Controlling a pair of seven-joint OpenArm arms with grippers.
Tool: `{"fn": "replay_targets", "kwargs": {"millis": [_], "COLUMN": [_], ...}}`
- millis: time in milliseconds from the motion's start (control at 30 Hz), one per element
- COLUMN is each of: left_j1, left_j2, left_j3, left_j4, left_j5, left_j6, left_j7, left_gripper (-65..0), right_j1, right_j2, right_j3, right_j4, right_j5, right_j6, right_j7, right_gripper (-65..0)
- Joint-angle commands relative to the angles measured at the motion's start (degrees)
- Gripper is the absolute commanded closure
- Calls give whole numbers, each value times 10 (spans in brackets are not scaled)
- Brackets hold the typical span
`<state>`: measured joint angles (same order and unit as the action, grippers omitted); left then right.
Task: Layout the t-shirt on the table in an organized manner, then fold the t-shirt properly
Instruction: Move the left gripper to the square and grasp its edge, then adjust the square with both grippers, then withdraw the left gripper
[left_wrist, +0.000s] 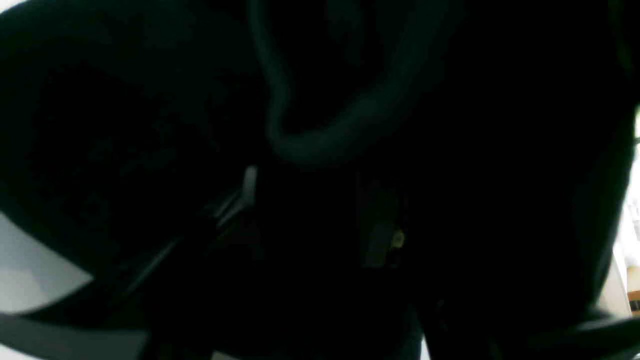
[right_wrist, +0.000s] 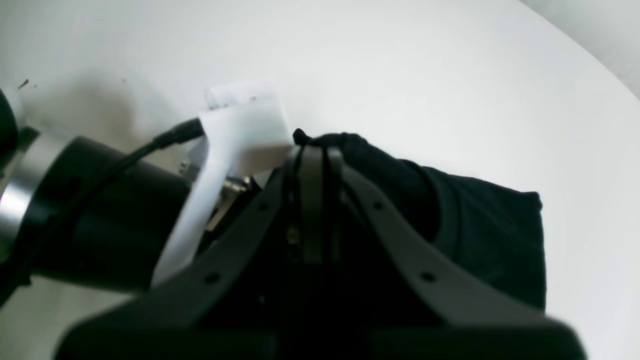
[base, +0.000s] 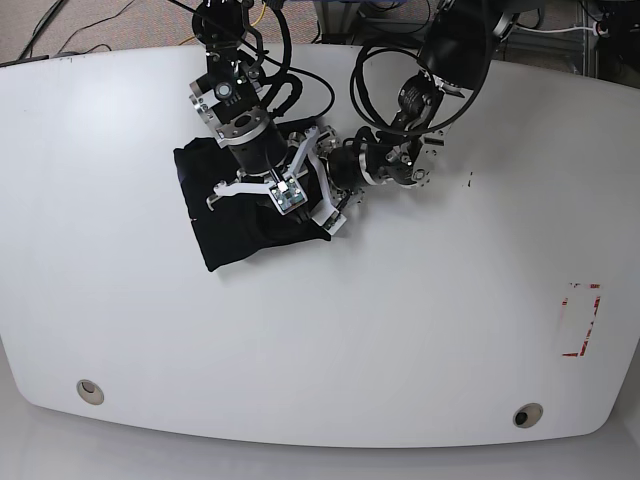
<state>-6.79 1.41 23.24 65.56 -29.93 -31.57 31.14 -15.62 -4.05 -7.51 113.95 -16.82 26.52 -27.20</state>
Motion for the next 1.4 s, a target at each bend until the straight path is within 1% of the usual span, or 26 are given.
{"fn": "replay_targets", "kwargs": {"millis": [0,100,200,300,367,433,533,567,600,667,733,767,967,1367], "left_j1": [-4,-4,-1,0,3,9,10,11,11,11,12,12,19,38], "left_j2": [2,2,1,-8,-9,-11,-11,-11,-11,-12,-19,-22,-27,-32], "left_j3": [2,2,-3,-16,-21,-23,-23,-24,-24,-24,-24,-24,-39,-128], "left_j4": [3,4,25,51,63,73,83,88,89,96,102,105,124,197], "left_j5": [29,29,29,29,29,29,29,29,29,29,29,29,29,29], "left_j6": [9,8,-17,-32,-33,-33,-32,-32,-32,-32,-32,-32,-32,-33], "left_j7": [28,28,28,29,31,32,32,32,32,32,32,32,32,32], "left_gripper": [-224,-157,-118,-121,-121,-121,-121,-121,-121,-122,-122,-122,-122,-122], "right_j1": [6,7,7,7,7,7,7,6,6,5,5,5,5,6], "right_j2": [-14,-14,-14,-14,-14,-13,-13,-13,-13,-13,-13,-13,-13,-11], "right_j3": [-11,-11,-11,-11,-11,-11,-11,-11,-10,-10,-10,-10,-10,-9], "right_j4": [1,-3,-7,-8,-8,-8,-8,-8,-8,-8,-8,-8,-6,5], "right_j5": [19,19,19,19,19,19,19,19,19,19,19,19,18,14], "right_j6": [21,21,21,21,21,20,20,20,20,20,20,20,20,20], "right_j7": [20,20,20,20,20,20,20,20,20,20,20,20,20,20], "right_gripper": [0,-2,-2,-2,-6,-30,-108,-157,-178,-247,-293,-304,-314,-314]}}
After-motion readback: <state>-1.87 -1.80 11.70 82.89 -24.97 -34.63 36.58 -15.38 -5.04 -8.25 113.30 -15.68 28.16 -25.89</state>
